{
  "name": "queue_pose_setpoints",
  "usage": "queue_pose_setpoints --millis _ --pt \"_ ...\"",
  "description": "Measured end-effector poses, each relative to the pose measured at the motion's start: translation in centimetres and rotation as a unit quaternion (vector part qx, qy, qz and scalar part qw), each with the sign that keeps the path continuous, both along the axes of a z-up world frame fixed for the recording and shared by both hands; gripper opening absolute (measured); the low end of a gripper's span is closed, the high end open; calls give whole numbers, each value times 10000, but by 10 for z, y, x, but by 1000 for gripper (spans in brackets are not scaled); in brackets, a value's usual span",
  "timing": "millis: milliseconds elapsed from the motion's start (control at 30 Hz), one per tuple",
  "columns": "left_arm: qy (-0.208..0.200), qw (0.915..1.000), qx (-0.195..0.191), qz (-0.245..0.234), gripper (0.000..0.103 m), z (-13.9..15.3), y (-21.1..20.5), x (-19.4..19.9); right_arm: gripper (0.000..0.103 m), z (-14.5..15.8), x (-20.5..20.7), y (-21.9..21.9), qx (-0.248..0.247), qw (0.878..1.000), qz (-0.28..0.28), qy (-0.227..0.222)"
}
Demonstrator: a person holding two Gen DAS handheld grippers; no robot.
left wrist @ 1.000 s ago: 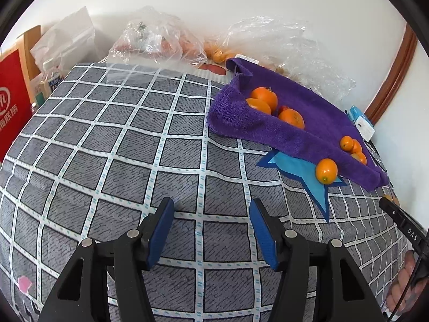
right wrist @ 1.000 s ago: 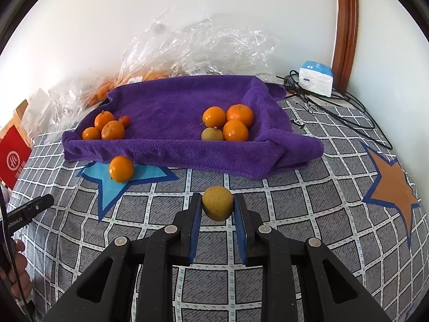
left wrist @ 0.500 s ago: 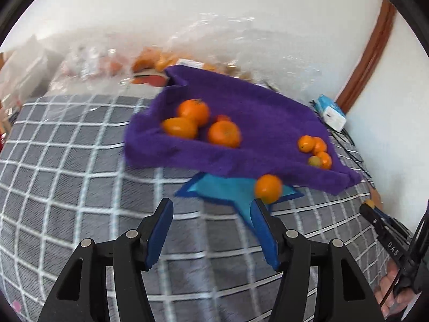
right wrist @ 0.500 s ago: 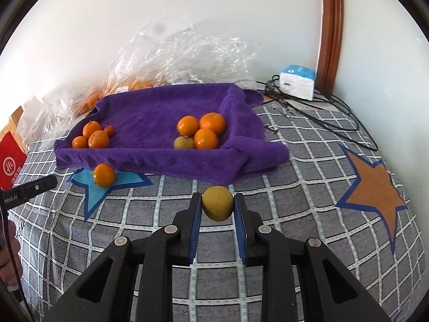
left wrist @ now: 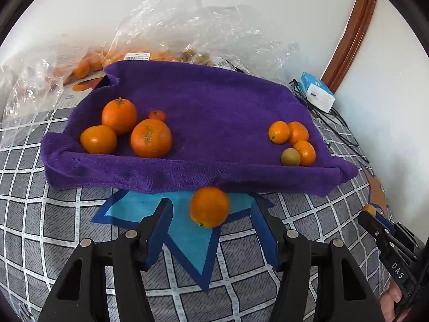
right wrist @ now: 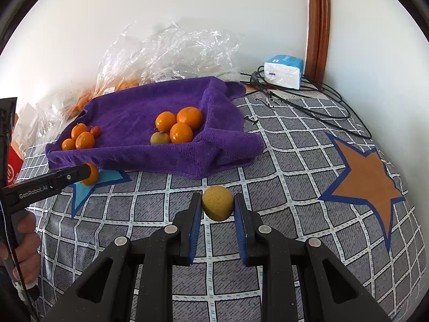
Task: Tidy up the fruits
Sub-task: 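Close the left tool on the orange lying on the blue star, then carry the orange over the towel while the right tool carries the yellow citrus there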
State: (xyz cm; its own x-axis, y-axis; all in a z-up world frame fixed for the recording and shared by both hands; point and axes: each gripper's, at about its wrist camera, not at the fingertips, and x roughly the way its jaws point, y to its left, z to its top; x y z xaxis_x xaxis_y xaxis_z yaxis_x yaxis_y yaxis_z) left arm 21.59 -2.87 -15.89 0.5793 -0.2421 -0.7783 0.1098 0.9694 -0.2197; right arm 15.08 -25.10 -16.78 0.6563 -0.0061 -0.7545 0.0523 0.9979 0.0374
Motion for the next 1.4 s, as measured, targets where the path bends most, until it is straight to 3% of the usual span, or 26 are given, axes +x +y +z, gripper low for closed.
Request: queue_pose_setpoints --millis 133,300,633,967,1200,1400 --pt "82 9999 116 -8 56 -6 -6 4 24 -3 4 0 30 10000 23 48" --pt "184 9993 324 93 33 -12 -13 8 24 -6 6 1 18 10000 40 74" --pt "-54 9995 235 181 32 10 10 -6 24 -9 12 11 137 9997 89 163" --pt "-243 9981 -67 558 32 51 59 3 24 29 47 28 56 9995 263 -163" --pt "-311 9960 -173 815 32 61 87 38 24 43 98 34 17 9990 343 -286" --pt "-201 9961 -197 833 32 51 93 74 24 39 141 33 132 9988 417 -216"
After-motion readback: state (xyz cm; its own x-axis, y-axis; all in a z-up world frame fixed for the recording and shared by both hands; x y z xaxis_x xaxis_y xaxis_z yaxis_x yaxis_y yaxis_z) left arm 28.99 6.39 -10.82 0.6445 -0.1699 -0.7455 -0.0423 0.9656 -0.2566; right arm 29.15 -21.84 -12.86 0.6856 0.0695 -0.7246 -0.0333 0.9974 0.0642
